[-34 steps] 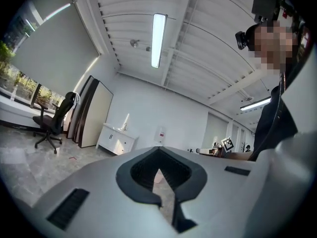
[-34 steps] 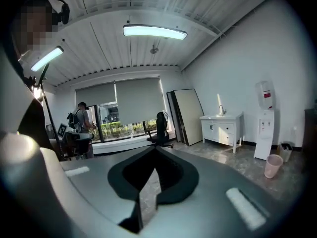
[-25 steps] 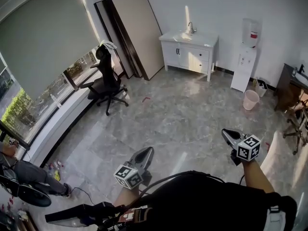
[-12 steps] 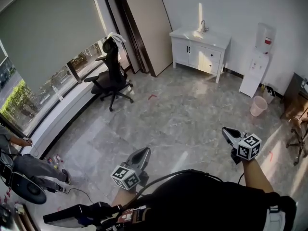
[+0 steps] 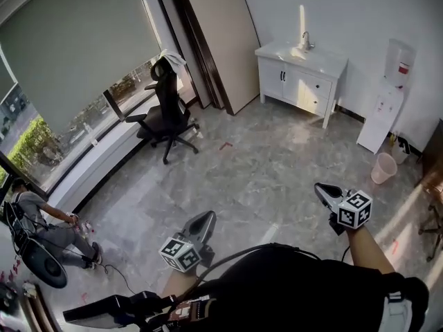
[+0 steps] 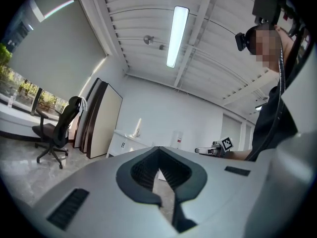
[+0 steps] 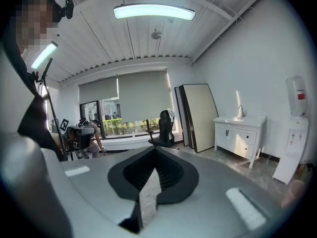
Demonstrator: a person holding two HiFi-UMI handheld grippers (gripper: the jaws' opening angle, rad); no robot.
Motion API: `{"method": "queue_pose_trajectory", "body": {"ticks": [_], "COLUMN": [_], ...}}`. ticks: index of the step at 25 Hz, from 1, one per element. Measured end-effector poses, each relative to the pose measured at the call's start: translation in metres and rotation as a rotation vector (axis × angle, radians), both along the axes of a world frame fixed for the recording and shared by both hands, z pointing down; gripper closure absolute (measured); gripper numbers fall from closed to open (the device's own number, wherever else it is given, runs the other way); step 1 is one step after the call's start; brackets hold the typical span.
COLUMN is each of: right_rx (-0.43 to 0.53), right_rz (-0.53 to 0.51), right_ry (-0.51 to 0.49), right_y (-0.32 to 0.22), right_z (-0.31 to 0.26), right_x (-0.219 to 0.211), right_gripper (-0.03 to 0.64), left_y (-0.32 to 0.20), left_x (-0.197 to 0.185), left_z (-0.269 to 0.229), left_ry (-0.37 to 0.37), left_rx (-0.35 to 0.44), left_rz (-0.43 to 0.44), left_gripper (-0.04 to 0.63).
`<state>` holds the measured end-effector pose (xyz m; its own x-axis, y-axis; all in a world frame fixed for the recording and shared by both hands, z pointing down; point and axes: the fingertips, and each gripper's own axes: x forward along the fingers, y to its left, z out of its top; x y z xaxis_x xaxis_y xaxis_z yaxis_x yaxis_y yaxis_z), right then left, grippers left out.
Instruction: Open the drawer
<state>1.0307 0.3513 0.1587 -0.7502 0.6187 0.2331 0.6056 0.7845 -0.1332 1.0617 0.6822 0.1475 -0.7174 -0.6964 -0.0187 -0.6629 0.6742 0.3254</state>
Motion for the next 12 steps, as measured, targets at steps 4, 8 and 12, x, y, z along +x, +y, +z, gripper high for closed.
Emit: {"method": "queue_pose_trajectory", "body": {"ticks": [4, 8, 12], "right_rx": [0.029, 0.014, -0.016], "right_rz": [-0.042, -0.071, -0.049], "right_ry": [-0.028, -0.044, -0.029], "right_y": [-0.041, -0.069, -0.079], "right_z": [-0.009, -0.011, -0.007], "right_x": [-0.053, -0.099, -0.144], "right_gripper": [0.615, 0.615, 0.615], "left_y": [-0.042, -0.081, -0.091], "left_x": [-0.046, -0.091, -0.133], "left_z": [-0.011, -0.016, -0.018], "left_ry": [-0.020, -0.030, -0.027], "left_rx": [0.022, 0.047, 0.033], "left_rz": [-0.045, -0.058, -0.045], "left_gripper": [0.604, 0.604, 0.604]}}
